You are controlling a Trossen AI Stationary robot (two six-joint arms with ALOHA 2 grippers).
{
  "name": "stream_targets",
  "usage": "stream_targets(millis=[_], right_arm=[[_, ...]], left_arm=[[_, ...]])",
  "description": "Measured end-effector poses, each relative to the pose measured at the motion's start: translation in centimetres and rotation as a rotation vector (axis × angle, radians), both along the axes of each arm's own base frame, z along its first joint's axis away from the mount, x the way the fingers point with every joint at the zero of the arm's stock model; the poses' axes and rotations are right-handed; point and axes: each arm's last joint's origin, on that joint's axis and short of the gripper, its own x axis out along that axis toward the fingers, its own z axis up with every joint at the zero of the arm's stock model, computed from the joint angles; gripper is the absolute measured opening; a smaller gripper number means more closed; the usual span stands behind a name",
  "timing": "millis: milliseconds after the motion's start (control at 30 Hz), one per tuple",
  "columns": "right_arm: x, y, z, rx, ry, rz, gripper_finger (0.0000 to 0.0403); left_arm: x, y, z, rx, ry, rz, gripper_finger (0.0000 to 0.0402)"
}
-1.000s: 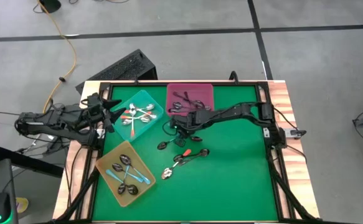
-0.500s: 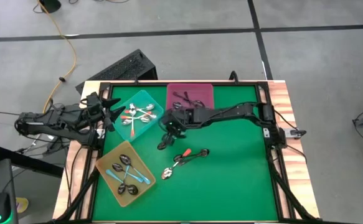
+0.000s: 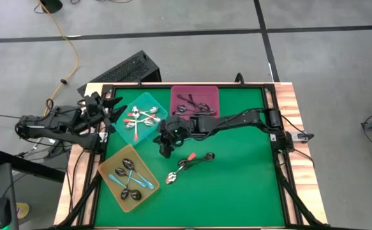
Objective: Sort silverware by color (type)
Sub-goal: Put the blue spoon into the orange bin
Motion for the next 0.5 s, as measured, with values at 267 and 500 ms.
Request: stream_targets(millis=[267, 500], right_arm=[[0.5, 1.6, 1.5, 0.016, -0.174, 0.134, 0.0001], [0.8, 2.8, 4.0, 0.014, -0.447, 0.282, 0.0001]], left_arm=[[0.0, 0.0, 0.5, 0.015, -0.040, 0.000, 0.0219], [0.0, 0.0, 0.5, 0.013, -0.043, 0.000, 0.0219]])
